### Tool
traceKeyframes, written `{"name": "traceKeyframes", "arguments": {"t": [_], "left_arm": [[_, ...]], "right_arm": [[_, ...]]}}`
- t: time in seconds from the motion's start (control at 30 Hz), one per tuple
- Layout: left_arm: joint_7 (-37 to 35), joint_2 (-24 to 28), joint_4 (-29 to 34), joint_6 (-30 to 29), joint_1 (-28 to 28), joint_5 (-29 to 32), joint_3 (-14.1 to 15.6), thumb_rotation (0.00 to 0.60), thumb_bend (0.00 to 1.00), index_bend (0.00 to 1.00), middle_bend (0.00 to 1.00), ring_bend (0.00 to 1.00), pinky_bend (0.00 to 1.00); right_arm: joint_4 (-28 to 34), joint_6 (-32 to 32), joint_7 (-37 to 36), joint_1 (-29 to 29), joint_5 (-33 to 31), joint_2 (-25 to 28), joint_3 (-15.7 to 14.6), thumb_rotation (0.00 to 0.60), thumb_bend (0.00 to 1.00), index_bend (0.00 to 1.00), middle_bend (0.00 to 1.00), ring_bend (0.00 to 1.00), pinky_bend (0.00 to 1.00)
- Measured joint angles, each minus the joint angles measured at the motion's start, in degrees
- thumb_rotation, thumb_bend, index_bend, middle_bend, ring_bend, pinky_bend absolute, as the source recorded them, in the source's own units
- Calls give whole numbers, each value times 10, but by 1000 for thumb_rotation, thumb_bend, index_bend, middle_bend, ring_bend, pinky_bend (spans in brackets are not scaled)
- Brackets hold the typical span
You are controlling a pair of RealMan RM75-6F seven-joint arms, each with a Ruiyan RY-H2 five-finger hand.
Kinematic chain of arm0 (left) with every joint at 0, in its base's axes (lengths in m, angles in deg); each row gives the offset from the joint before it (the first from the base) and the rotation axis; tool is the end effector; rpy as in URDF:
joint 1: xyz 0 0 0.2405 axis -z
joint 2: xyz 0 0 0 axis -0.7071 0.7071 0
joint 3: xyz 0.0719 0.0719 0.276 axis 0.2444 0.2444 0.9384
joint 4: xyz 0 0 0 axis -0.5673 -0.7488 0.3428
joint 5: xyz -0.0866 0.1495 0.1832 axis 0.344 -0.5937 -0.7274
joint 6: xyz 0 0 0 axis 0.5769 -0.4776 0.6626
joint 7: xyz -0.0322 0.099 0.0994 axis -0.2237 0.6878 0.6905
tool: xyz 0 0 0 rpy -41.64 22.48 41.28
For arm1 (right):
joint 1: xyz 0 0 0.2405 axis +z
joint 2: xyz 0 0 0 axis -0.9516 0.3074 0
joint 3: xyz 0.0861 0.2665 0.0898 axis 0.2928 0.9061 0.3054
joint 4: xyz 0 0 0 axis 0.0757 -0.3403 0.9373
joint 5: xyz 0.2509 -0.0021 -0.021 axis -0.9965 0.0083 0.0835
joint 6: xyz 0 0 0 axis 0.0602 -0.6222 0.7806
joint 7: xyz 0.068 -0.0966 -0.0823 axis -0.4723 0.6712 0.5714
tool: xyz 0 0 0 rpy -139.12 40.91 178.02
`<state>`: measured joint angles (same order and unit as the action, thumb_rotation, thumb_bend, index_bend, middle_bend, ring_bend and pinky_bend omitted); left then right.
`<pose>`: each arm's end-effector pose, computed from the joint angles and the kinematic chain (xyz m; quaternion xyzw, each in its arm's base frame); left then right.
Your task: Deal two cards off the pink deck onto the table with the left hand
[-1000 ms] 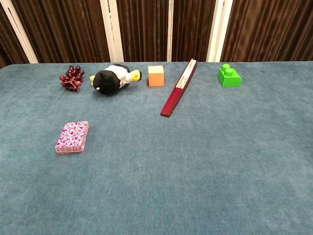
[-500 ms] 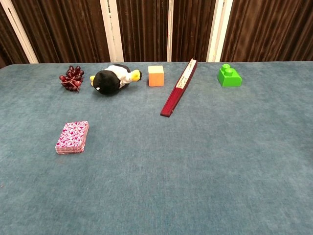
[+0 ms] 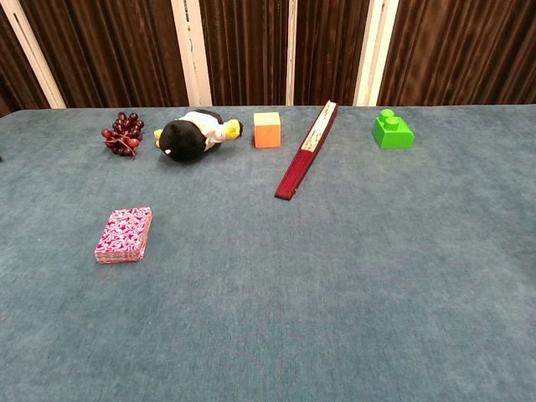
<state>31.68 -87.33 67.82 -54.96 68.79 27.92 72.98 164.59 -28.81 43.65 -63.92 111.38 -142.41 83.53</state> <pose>-0.2769 0.2840 0.0641 -0.6674 -0.4495 -0.2011 0.5586 -0.3299 -0.2091 0.1042 0.6418 -0.2981 0.4154 0.5715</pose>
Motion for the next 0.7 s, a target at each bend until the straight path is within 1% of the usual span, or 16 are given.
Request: {"name": "traceKeyframes", "arguments": {"t": [0.07, 0.2, 0.37, 0.47, 0.7], "left_arm": [[27, -19, -2, 2, 23, 33, -4, 600, 262, 194, 960, 910, 994], [57, -61, -13, 1, 59, 88, -10, 600, 267, 187, 961, 911, 994], [95, -126, -47, -14, 109, 151, -16, 600, 274, 166, 961, 911, 994], [109, -155, -67, -28, 135, 175, -20, 600, 274, 146, 960, 911, 994], [127, -184, -89, -40, 167, 216, -23, 600, 274, 149, 959, 910, 994]], "right_arm": [[0, 0, -3, 0, 0, 1, 0, 600, 489, 0, 0, 0, 36], [1, 0, -9, 0, 0, 3, 0, 600, 488, 0, 0, 0, 36], [1, -1, -15, 0, 1, 5, -1, 600, 489, 0, 0, 0, 36], [2, -1, -18, 0, 1, 6, -2, 600, 489, 0, 0, 0, 36], [2, -4, -23, -1, 4, 6, -3, 600, 489, 0, 0, 0, 36]]}}
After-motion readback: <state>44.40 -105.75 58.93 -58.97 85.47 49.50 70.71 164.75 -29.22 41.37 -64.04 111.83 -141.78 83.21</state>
